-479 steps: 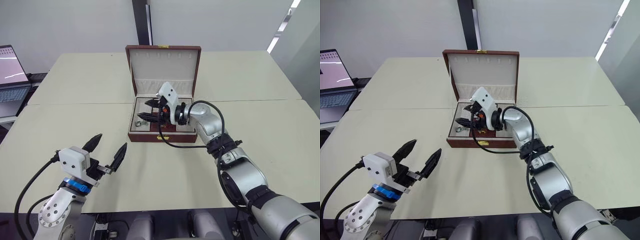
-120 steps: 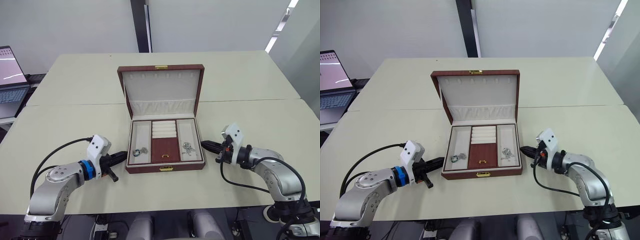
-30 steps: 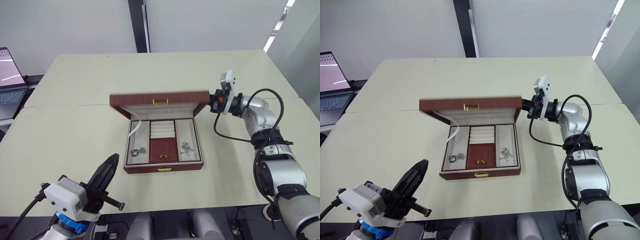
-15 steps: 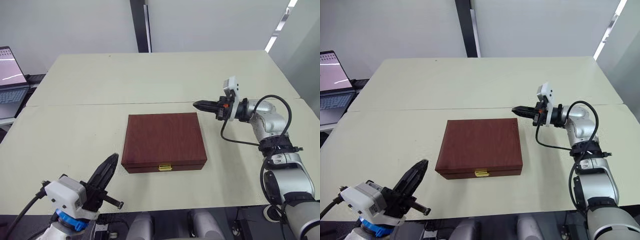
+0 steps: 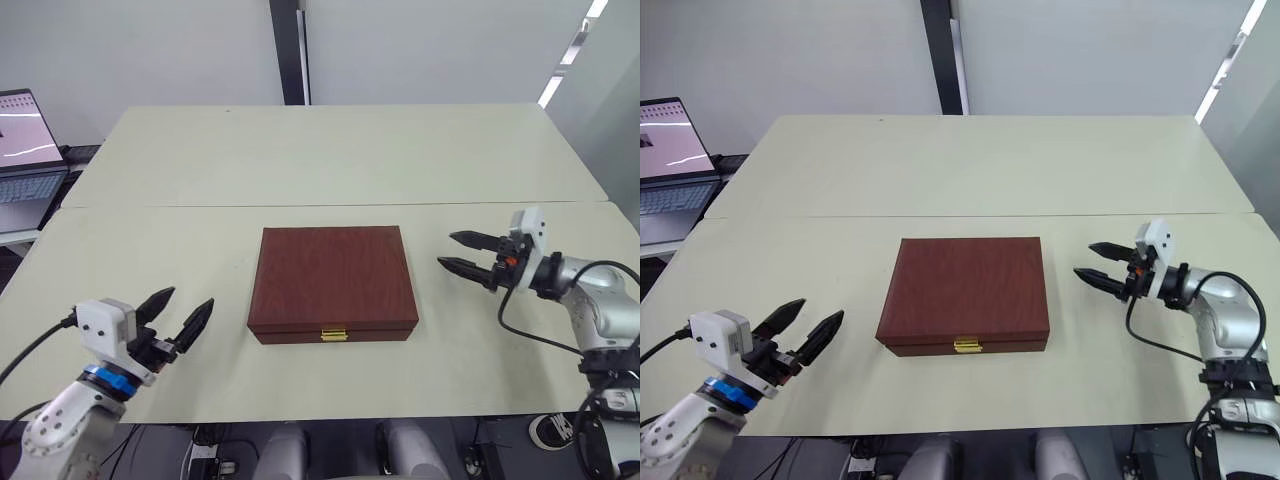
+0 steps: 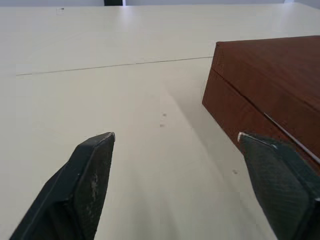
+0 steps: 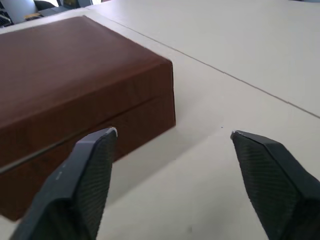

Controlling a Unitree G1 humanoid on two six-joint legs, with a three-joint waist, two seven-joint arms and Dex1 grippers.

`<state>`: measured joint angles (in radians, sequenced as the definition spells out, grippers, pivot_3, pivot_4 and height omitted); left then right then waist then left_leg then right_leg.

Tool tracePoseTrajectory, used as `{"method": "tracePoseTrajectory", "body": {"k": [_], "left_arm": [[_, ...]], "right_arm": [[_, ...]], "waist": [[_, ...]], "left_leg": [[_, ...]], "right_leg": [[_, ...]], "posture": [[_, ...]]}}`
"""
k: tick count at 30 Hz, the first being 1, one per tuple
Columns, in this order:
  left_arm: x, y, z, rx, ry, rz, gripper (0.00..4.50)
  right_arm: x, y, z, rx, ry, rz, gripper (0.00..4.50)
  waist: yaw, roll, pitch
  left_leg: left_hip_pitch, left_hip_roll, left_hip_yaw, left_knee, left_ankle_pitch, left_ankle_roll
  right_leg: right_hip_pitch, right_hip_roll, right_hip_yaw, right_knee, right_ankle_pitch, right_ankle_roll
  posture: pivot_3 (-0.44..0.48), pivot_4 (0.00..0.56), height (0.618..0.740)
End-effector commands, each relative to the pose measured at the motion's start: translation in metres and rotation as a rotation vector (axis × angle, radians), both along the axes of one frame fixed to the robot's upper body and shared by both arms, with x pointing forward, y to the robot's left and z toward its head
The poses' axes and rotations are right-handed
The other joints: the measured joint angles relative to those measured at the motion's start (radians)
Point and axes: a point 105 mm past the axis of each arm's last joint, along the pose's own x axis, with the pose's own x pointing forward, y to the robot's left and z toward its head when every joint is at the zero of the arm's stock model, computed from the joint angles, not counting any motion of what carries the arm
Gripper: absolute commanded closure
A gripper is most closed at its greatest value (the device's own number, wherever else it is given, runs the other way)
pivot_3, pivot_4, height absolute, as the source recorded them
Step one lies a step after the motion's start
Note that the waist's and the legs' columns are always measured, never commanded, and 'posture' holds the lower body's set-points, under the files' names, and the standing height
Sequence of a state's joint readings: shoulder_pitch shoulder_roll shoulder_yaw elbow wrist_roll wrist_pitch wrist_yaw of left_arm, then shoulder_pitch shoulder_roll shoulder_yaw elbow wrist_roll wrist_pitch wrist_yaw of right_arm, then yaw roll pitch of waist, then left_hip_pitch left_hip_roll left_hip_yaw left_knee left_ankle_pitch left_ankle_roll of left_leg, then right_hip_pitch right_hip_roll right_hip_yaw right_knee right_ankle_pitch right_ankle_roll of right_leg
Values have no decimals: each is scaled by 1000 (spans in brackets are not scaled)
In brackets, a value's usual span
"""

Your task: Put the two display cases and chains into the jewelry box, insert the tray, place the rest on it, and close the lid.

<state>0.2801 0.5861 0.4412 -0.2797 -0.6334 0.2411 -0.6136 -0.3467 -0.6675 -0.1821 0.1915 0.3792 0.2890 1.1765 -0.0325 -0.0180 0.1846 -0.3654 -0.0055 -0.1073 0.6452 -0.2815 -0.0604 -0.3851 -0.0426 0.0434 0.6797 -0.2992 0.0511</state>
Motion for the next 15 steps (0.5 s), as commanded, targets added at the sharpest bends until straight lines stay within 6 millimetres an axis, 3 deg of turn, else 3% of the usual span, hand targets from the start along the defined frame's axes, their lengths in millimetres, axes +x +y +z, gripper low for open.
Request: {"method": "tracePoseTrajectory", "body": {"k": [1,8,15], "left_arm": [[16,21,8,-11,-4,-42,13],[43,43,18,82,-38,-97,13],[44,43,11,102,10,-125,13]], "right_arm": [[-9,-15,10,-19,-48,-42,35],[-21,-39,2,-59,-17,-128,35],[-27,-50,-1,-70,2,-162,35]], "waist": [[-1,0,0],[-8,0,0],[-8,0,0]], "left_leg": [[0,0,0,0,0,0],[0,1,0,0,0,0],[0,1,0,0,0,0]], "right_leg": [[0,0,0,0,0,0],[0,1,0,0,0,0],[0,0,0,0,0,0]], "posture": [[0,150,740],[0,150,740],[0,150,740]]}}
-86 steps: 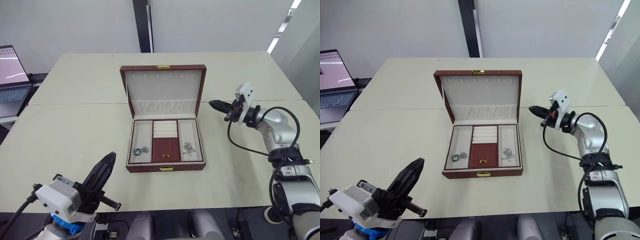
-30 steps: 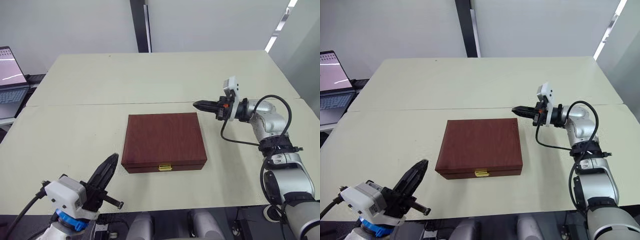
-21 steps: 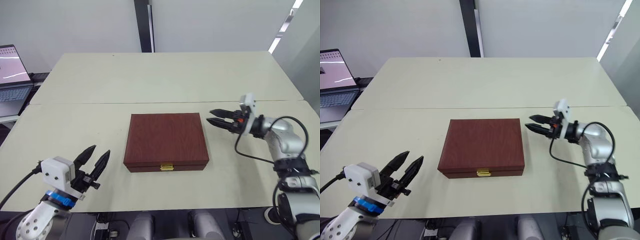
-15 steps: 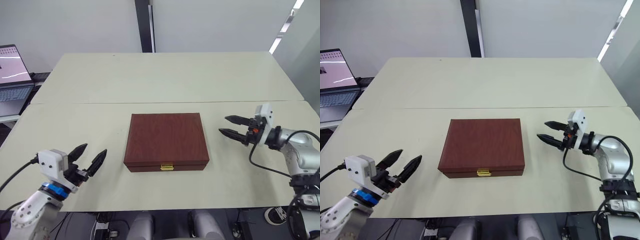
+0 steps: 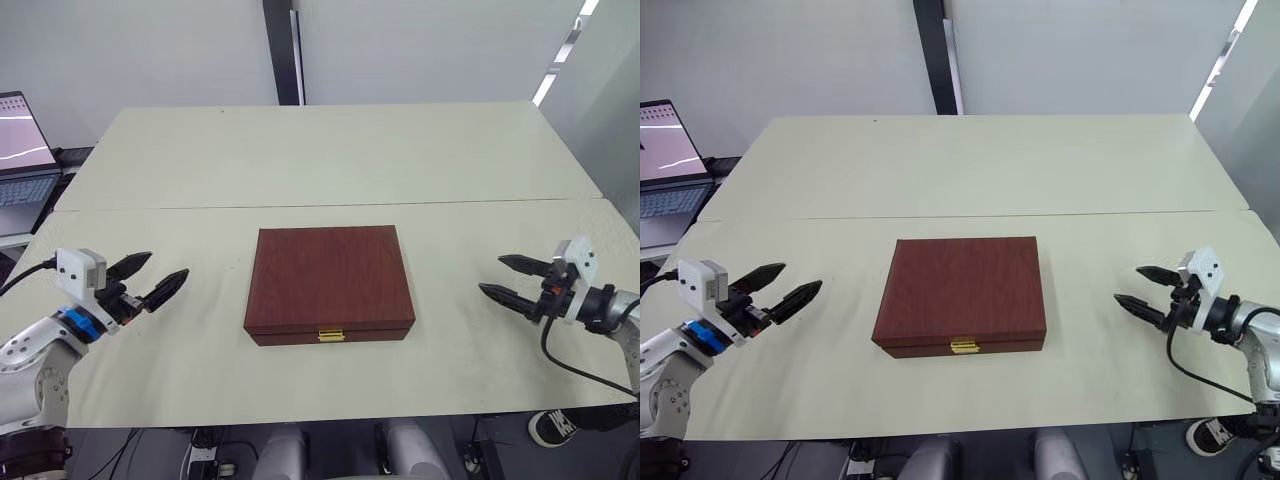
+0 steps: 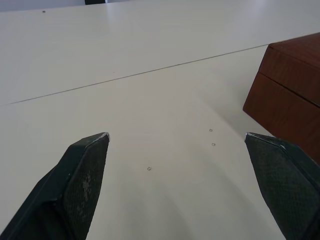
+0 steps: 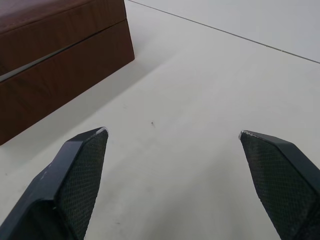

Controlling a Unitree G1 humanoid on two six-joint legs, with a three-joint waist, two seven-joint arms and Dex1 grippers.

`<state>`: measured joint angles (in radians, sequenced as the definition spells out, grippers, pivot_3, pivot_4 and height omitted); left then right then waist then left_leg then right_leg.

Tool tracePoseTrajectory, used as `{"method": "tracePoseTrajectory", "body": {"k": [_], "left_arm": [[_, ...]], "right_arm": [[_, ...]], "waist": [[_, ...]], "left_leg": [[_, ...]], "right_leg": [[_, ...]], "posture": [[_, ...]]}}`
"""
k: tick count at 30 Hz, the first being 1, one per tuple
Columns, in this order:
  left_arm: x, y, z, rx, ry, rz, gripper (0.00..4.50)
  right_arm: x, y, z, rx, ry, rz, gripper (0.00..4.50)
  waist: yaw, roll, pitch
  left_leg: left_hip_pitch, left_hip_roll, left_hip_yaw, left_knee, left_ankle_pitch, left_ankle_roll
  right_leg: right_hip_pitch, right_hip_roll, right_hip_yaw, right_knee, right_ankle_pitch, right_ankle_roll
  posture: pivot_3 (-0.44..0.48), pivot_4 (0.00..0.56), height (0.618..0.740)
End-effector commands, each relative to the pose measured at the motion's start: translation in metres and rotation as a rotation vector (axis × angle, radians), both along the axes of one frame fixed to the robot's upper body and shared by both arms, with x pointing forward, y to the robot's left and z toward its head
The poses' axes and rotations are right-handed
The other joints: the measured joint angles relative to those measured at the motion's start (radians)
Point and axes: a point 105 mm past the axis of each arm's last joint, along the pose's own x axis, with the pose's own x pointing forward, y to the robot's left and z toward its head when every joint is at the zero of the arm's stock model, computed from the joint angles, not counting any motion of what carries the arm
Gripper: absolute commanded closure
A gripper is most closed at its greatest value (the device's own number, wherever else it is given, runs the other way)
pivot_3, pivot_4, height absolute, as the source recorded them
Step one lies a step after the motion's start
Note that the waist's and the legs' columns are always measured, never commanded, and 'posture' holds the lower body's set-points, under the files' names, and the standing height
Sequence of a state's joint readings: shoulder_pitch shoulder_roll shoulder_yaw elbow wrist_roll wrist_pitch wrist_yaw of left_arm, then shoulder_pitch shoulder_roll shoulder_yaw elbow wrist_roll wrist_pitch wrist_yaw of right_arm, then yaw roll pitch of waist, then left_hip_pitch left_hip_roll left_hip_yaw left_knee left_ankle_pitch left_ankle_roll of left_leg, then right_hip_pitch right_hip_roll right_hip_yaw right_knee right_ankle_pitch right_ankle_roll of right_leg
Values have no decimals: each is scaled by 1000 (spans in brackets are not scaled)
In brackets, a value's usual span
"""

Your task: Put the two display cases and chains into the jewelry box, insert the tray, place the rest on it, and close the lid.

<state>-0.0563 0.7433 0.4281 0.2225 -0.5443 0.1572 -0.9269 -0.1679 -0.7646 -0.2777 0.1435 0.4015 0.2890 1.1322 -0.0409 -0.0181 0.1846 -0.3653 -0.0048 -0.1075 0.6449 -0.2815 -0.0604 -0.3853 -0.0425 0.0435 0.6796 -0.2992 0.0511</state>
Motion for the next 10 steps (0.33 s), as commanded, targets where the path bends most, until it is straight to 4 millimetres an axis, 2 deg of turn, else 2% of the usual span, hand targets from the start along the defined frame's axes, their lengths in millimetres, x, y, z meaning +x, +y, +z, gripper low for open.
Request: {"method": "tracePoseTrajectory", "body": {"k": [1,10], "left_arm": [[-1,1,2,41,6,-4,13],[-3,-6,6,17,13,-23,13]], "right_arm": [[-2,-5,12,-5,-51,-12,35],[-2,-6,13,-7,-49,-18,35]], "waist": [[0,0,0],[2,0,0]], "left_leg": [[0,0,0,0,0,0],[0,-1,0,0,0,0]], "right_leg": [[0,0,0,0,0,0],[0,-1,0,0,0,0]], "posture": [[0,150,740],[0,150,740]]}}
